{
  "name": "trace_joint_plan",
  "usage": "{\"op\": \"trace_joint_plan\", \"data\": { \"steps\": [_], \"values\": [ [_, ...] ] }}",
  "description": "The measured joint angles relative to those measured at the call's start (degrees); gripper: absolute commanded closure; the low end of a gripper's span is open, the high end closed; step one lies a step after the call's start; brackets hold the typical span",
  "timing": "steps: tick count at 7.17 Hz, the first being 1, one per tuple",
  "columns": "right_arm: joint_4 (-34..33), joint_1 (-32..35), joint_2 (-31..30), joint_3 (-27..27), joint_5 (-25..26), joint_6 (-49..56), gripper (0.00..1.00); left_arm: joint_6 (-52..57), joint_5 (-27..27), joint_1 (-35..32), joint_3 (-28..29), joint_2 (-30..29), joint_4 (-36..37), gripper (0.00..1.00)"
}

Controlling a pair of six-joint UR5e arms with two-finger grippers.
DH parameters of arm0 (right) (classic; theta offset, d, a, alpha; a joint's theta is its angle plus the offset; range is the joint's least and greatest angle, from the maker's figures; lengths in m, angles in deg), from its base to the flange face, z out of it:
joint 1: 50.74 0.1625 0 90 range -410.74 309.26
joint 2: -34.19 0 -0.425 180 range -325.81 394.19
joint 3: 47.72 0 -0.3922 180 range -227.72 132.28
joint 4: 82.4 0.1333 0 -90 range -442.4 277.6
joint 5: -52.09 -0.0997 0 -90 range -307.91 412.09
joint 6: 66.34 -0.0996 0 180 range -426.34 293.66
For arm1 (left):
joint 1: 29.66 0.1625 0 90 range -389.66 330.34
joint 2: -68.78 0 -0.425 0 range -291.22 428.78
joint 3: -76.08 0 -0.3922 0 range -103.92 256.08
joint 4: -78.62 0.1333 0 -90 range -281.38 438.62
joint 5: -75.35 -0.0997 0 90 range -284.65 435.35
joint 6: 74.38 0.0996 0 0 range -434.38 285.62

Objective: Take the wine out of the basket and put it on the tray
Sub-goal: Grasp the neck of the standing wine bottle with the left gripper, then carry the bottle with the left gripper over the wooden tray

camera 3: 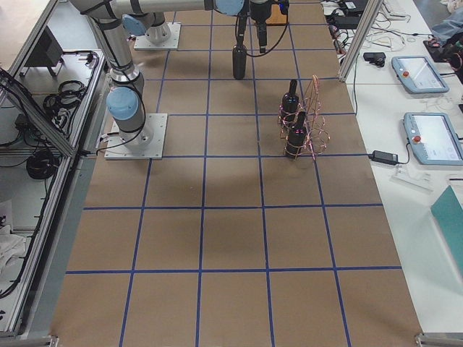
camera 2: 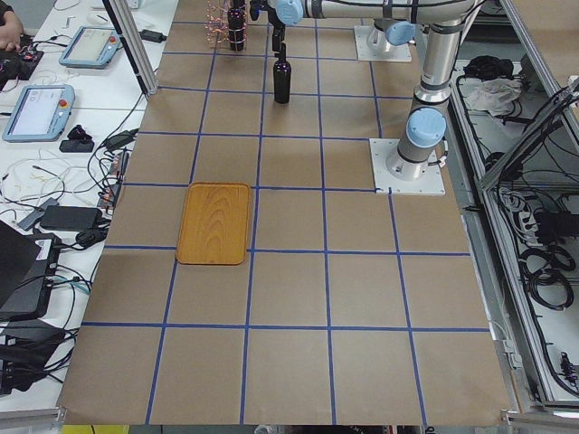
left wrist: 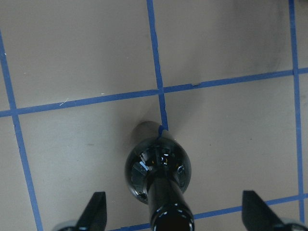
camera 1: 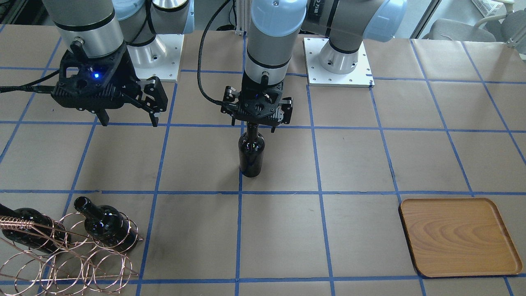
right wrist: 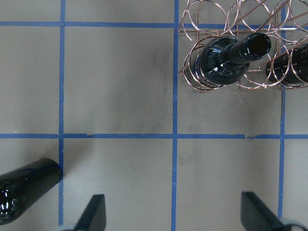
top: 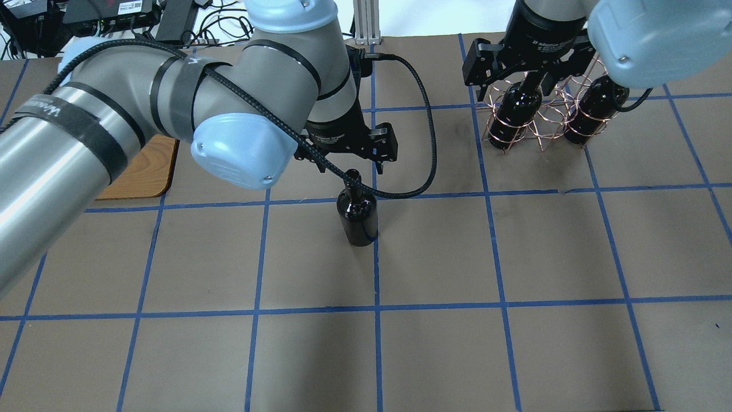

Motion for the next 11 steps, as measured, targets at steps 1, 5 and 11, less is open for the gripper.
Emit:
{"op": "trace_joint_plan", "data": {
  "steps": [1, 5, 11],
  "values": [
    [0.04, 0.09, 0.02, 0.52, 0.21, 0.15, 0.00, 0.09, -0.13, -0.03, -0.65, -0.09, 0.07, 0.27],
    [0.80, 0.27, -0.08, 1.45, 0.52, 0.32, 0.00, -0.54, -0.07, -0.06, -0.96, -0.19, 0.36, 1.00],
    [0.92, 0.30, -0.18, 1.35, 0.64, 0.28, 0.00, 4.00, -0.35, 2.39, 1.15, 0.08, 0.16, 1.00]
  ]
}}
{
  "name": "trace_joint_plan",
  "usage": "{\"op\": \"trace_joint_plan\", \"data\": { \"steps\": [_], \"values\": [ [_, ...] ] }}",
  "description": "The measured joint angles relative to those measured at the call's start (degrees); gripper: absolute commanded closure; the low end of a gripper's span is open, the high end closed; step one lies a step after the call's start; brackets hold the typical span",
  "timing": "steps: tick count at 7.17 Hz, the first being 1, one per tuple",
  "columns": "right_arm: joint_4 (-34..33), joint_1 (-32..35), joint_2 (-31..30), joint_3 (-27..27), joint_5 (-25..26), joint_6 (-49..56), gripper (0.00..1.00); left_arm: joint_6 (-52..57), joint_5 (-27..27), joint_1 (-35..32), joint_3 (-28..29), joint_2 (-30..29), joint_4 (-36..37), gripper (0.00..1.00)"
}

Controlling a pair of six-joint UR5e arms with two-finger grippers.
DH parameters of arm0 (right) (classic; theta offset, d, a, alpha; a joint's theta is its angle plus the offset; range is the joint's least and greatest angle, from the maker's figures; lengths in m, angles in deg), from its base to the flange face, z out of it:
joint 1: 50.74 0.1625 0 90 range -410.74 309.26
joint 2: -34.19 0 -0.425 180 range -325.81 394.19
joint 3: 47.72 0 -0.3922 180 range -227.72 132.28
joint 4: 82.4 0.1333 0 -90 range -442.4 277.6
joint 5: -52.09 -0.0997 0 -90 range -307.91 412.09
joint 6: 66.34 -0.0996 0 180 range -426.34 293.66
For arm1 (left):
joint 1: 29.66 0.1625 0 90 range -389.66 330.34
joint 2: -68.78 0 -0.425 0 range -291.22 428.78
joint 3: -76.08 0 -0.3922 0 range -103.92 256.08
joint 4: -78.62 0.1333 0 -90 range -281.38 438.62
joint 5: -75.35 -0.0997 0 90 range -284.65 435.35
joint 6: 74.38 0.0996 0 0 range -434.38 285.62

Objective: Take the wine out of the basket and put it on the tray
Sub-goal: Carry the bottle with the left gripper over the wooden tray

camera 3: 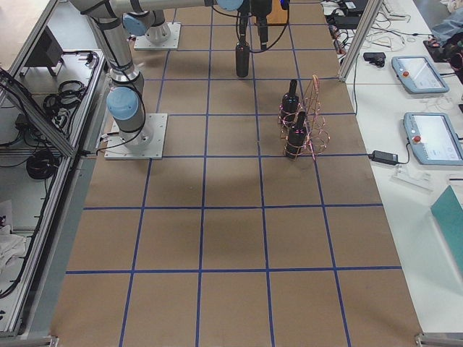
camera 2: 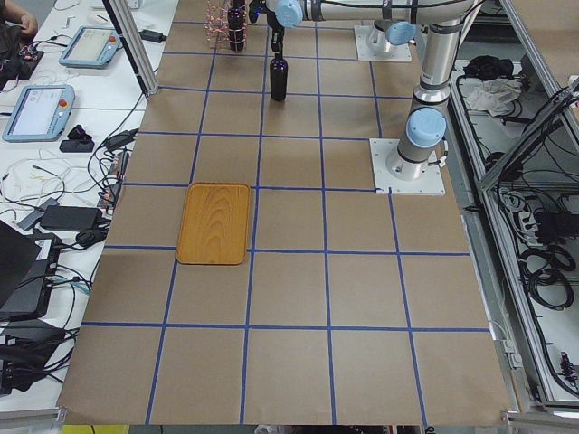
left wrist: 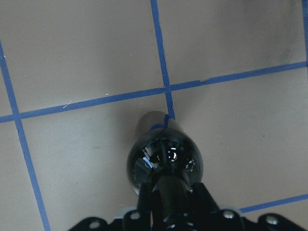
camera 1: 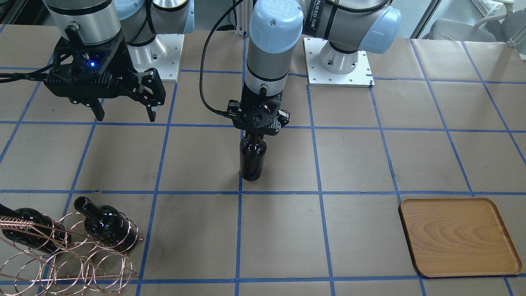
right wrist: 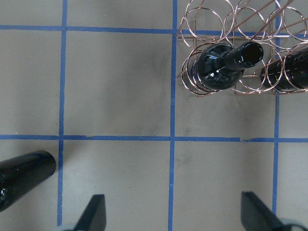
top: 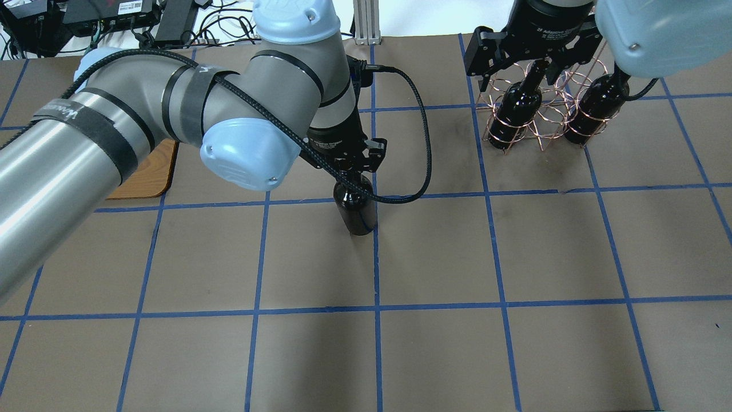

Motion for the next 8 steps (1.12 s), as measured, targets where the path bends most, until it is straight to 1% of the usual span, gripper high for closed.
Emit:
{"op": "trace_joint_plan", "data": {
  "steps": [1, 3, 5, 8],
  "values": [
    [0.01, 0.01, 0.00, -0.03, -0.01, 0.04, 0.00, 3.22, -0.04, 3.52, 1.60, -0.14, -0.91, 1.00],
    [0.20, 0.02, -0.08, -0.11, 0.05, 0.06, 0.00, 14.50, -0.71, 11.98, 6.09, -0.41, -3.24, 1.00],
    [1.38, 0.00, -0.54, -0.29, 0.64, 0.07, 0.00, 24.27, -2.10, 21.03, 9.11, -0.83, -5.43, 1.00],
    [1.30, 0.04, -0.70, -0.40, 0.63, -0.13, 0.00, 38.51, -2.73, 35.37, 15.61, -4.56, -8.43, 1.00]
  ]
}}
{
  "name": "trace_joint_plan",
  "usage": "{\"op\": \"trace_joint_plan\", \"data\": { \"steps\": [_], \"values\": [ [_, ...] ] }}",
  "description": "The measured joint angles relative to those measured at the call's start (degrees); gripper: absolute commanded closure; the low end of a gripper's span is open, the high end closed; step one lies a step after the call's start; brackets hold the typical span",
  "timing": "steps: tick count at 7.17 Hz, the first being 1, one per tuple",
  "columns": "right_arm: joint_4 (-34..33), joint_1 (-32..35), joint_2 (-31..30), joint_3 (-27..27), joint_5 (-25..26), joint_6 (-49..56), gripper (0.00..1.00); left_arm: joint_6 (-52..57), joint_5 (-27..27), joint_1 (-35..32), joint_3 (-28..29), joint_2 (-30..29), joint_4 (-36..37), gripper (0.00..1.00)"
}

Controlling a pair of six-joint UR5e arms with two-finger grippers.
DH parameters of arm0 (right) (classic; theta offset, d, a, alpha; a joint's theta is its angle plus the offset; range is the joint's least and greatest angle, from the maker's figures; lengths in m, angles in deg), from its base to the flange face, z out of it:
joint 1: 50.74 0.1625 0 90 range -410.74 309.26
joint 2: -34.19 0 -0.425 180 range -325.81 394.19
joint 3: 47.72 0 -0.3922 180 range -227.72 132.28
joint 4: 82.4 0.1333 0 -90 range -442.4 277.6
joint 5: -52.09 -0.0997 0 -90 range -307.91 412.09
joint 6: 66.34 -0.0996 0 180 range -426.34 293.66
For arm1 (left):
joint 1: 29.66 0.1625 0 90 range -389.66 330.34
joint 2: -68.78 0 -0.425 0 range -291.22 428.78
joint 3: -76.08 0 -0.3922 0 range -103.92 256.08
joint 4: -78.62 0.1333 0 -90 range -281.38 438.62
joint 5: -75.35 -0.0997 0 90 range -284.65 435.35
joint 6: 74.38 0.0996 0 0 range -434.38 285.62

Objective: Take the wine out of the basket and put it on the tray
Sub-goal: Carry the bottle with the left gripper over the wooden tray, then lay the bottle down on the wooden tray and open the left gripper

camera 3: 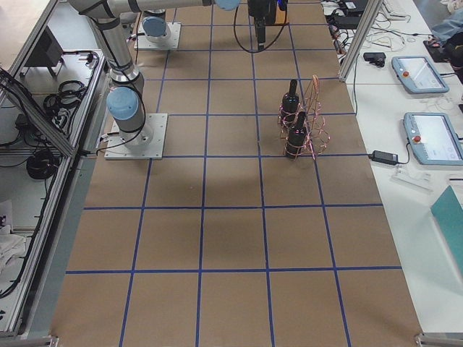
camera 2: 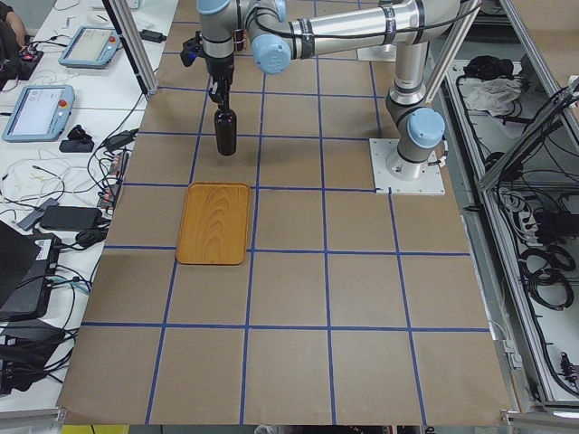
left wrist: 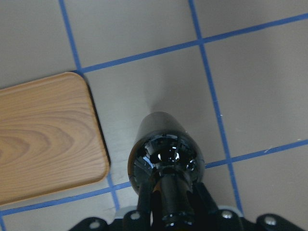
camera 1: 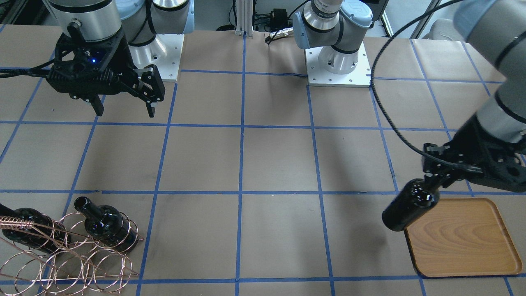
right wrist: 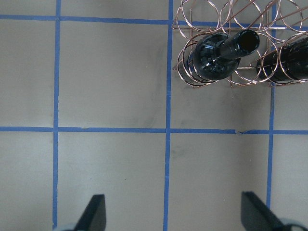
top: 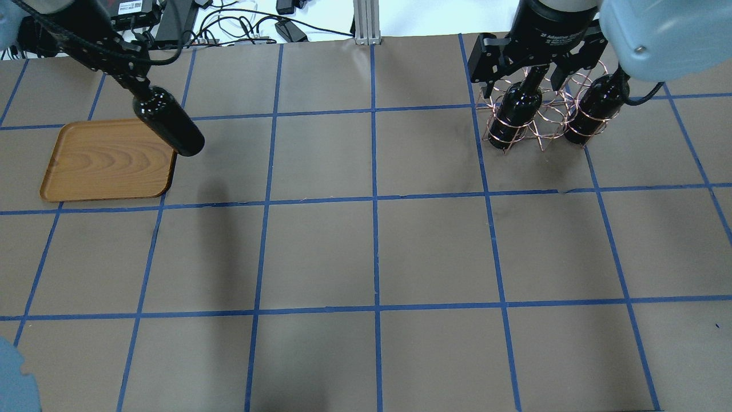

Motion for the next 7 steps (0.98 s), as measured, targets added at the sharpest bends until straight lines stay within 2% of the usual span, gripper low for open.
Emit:
{"op": "trace_joint_plan", "data": {
  "steps": [3, 7],
  "values": [
    [-0.30, 0.04, -0.08, -0.01, -0.67, -0.71, 0.00, 7.77, -1.53, 8.28, 4.75, -5.75, -0.05, 1.00],
    [-0.26, 0.03, -0.10, -0.01, -0.72, -0.66, 0.00, 10.50, -1.35, 11.86, 6.57, -10.37, 2.20, 1.00]
  ]
}}
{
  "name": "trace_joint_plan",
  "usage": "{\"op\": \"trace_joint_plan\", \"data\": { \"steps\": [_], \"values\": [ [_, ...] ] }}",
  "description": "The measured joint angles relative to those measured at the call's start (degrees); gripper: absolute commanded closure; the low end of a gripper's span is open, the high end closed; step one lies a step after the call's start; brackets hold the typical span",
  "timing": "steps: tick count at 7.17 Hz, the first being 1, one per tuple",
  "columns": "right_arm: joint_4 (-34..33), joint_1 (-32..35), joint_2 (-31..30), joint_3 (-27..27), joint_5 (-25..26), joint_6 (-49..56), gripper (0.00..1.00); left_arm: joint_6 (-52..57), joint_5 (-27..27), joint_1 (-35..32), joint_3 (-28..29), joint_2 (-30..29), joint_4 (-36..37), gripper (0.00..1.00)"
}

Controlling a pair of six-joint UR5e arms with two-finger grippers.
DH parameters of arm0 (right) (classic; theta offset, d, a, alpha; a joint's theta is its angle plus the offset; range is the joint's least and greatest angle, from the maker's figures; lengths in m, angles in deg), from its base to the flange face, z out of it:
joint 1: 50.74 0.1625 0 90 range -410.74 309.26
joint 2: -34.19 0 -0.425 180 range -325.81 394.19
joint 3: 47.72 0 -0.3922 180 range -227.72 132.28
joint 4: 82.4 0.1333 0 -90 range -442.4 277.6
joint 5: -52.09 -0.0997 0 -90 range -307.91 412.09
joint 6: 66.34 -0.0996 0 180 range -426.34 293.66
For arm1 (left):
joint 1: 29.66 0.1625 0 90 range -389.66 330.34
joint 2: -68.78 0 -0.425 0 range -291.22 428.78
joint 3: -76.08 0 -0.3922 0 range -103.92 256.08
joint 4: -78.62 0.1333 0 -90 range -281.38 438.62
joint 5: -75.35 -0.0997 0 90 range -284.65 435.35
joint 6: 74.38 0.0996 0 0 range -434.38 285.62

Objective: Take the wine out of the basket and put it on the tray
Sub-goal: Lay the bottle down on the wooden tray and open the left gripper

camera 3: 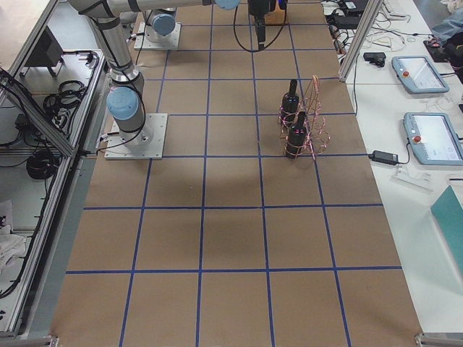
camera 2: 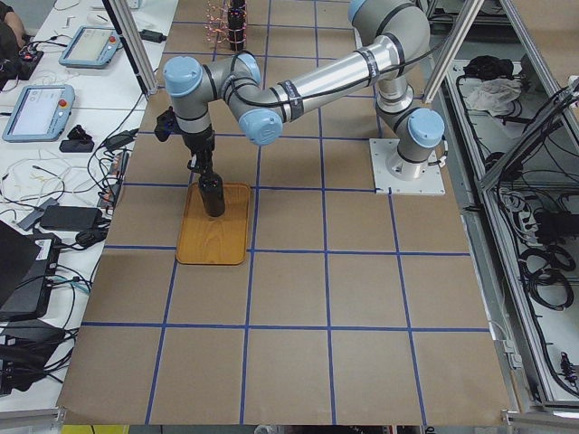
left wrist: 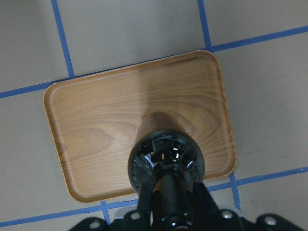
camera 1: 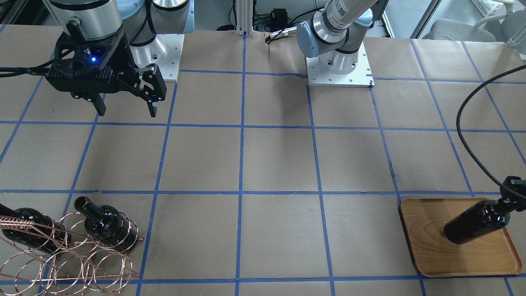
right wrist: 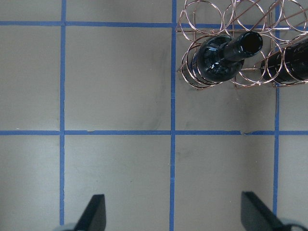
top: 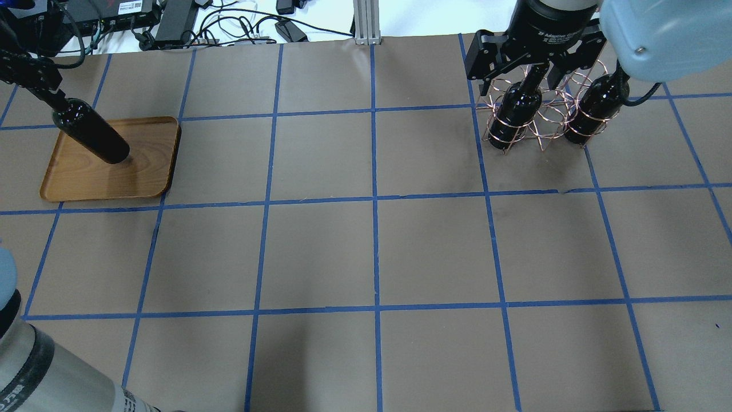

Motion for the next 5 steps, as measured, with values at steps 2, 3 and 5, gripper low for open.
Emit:
{"op": "trace_joint_plan", "data": {
  "steps": [2, 3, 5],
  "values": [
    [0.05, -0.05, 0.00, 0.00, 0.04, 0.02, 0.00, 0.45, 0.06, 0.71, 0.04, -1.28, 0.95, 1.00],
    [0.07, -0.03, 0.00, 0.00, 0.05, 0.03, 0.00, 0.49, 0.08, 0.83, 0.04, -1.56, 1.17, 0.75],
    [0.04, -0.03, 0.00, 0.00, 0.05, 0.05, 0.00, 0.63, 0.14, 1.02, -0.13, -1.68, 1.37, 0.23]
  ]
}}
